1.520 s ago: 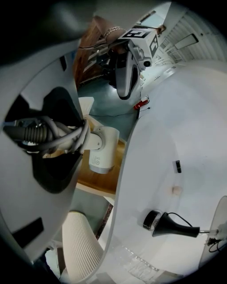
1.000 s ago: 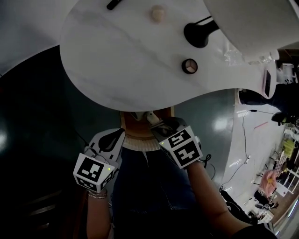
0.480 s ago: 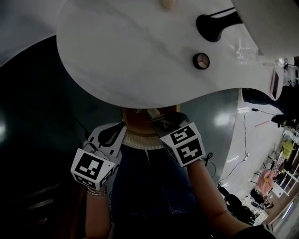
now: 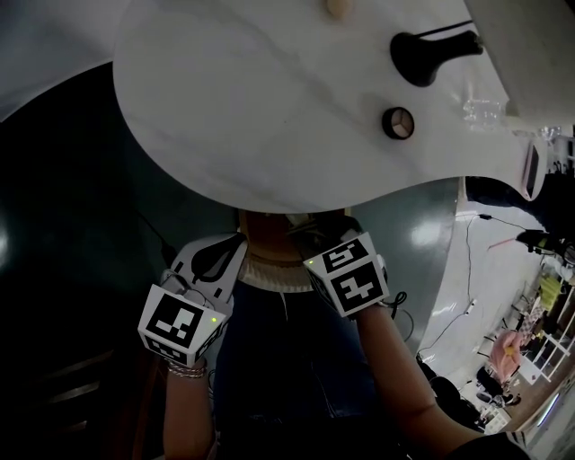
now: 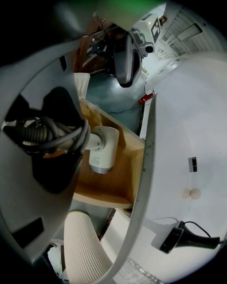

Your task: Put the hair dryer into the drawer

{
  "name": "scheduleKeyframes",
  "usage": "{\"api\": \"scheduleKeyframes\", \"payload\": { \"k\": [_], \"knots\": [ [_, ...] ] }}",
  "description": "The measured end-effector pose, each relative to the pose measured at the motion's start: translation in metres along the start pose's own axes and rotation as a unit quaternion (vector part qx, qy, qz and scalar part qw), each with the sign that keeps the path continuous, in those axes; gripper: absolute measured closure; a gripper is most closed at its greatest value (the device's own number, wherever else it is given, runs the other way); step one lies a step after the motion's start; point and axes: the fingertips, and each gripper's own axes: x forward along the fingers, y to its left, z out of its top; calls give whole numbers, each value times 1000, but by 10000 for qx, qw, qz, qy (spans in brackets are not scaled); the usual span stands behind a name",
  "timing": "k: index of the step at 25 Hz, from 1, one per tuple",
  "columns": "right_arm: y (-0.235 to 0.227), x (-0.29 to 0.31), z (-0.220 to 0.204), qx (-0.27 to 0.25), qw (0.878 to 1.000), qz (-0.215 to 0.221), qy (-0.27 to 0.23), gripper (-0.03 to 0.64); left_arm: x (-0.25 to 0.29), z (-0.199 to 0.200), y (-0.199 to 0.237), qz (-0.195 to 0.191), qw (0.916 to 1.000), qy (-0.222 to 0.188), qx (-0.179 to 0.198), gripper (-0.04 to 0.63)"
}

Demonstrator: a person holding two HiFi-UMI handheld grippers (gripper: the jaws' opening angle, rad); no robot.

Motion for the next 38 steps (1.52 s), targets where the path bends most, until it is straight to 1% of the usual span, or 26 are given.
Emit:
{"api": "scheduleKeyframes", "payload": {
  "k": [3,6,10,14,21,26,30,33,38],
  "knots": [
    [-4,3,-1,-49,9999,-133,89,407,3,-2,-3,-41,10000,33,82,580],
    [3,4,1,-135,9995,-216,187,407,-4,-3,-2,-1,10000,24,75,580],
    [8,9,5,-124,9994,-173,290,407,-8,-10,0,14,10000,57,50,580],
    [11,17,17,-275,9988,-211,338,407,-11,-11,5,89,10000,18,-16,580],
    [2,30,28,-601,9967,-505,189,407,-14,-8,9,92,9999,-35,21,580],
    [2,37,32,-923,9915,-912,-6,405,-18,-10,14,191,9998,-43,-1,580],
    [0,44,24,-1132,9890,-935,178,405,-15,-13,11,132,9999,-19,-18,580],
    [-2,43,21,-1194,9877,-992,168,402,-13,-15,10,116,9999,-7,-15,580],
    [6,25,14,-1733,9756,-1318,275,400,-15,-15,8,131,9999,5,-1,580]
  ]
}}
